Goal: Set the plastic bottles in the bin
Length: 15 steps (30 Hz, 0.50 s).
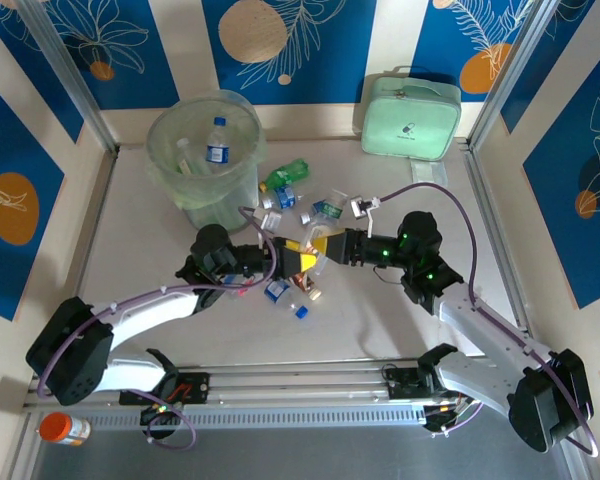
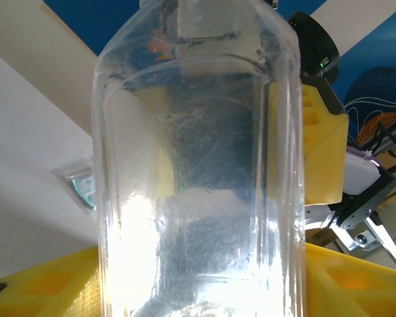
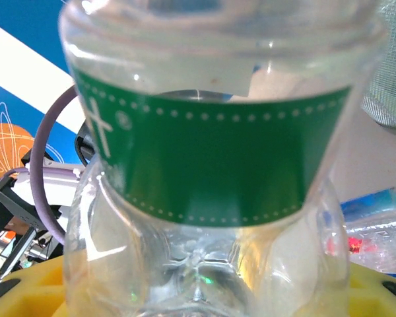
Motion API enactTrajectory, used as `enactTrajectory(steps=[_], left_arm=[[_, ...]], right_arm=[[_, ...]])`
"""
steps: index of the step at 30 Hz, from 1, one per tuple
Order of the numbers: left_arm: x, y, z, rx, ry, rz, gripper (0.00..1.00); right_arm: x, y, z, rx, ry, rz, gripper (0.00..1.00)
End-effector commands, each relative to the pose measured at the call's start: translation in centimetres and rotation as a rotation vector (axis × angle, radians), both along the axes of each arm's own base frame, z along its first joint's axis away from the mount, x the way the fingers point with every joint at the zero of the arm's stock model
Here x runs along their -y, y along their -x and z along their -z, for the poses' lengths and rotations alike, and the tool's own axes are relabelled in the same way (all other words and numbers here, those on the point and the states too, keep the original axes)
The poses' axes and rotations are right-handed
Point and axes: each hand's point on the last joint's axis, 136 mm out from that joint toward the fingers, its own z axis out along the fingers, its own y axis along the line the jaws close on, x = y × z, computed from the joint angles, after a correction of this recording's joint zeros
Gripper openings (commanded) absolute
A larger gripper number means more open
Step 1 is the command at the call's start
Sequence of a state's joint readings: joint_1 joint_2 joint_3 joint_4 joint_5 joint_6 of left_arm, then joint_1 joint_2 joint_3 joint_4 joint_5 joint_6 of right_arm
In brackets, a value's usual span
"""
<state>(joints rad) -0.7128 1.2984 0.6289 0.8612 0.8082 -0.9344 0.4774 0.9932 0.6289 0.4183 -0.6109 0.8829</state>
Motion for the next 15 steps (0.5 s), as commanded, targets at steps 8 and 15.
enactTrajectory(steps=[8,15], left_arm=[[0.43,0.97,-2.44,0.083,0.058,0.082,0.64],[0.24,0.45,-2.48,0.105,0.023,0.035,0.51]], right_arm=[[-0.28,-0.08,0.67,-0.011,-0.005,-0.018,0.39],[0.10,-0.03,0.54,0.008,0.006,0.008,0.54]])
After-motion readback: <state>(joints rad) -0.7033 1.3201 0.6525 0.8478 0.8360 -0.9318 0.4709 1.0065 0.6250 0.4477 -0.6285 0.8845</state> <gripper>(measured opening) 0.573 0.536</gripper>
